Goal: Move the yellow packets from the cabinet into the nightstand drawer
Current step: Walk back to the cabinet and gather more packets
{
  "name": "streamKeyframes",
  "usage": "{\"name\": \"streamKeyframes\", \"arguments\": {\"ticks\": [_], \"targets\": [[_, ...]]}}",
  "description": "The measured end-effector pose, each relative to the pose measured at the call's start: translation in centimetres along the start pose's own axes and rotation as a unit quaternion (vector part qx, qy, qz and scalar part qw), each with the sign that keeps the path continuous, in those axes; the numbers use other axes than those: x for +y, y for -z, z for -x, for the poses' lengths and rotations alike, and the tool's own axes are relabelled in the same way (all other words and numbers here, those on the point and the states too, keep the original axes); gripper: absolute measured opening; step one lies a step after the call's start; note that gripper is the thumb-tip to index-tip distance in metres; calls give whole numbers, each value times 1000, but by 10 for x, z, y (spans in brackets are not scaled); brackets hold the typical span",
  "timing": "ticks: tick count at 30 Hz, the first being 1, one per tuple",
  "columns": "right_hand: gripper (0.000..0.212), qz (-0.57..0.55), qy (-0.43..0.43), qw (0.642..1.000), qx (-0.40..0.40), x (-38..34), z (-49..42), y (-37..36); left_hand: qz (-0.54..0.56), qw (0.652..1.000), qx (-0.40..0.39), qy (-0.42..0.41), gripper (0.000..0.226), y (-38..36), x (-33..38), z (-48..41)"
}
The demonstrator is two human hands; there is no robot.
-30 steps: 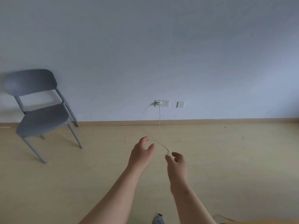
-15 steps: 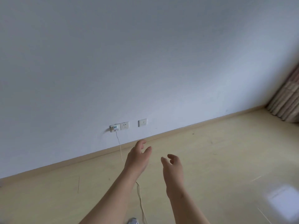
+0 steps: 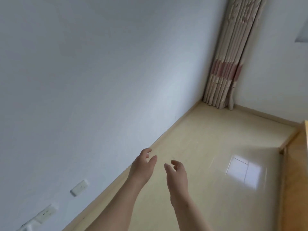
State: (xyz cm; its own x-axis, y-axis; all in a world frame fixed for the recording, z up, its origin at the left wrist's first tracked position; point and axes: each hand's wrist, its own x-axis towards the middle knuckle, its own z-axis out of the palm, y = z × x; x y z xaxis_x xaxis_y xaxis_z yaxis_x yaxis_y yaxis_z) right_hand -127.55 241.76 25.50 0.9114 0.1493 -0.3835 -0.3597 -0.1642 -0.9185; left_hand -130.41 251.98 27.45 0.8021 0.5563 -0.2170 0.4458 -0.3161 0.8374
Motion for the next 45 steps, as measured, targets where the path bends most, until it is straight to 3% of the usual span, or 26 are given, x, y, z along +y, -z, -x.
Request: {"name": "streamKeyframes", "arguments": {"ticks": [7,14,25,33,45], "targets": [[36,-40,-20,994,99,-38,-165,67,-6,997,-61,-41,39,-103,83,-148],[35,-38,9,982,184,-116,-341,182,5,989,-123,-80,40,-238,210,-282],[35,-68,-20,964,256,-175,-547,294,-7,973,-205,-109,40,-401,337,-454],[34,-80,-3,948,308,-270,-738,371,-14,956,-252,-152,37,-512,467,-625],[31,-137,-31,919,368,-311,-929,560,-18,938,-301,-171,34,-733,621,-736]]}}
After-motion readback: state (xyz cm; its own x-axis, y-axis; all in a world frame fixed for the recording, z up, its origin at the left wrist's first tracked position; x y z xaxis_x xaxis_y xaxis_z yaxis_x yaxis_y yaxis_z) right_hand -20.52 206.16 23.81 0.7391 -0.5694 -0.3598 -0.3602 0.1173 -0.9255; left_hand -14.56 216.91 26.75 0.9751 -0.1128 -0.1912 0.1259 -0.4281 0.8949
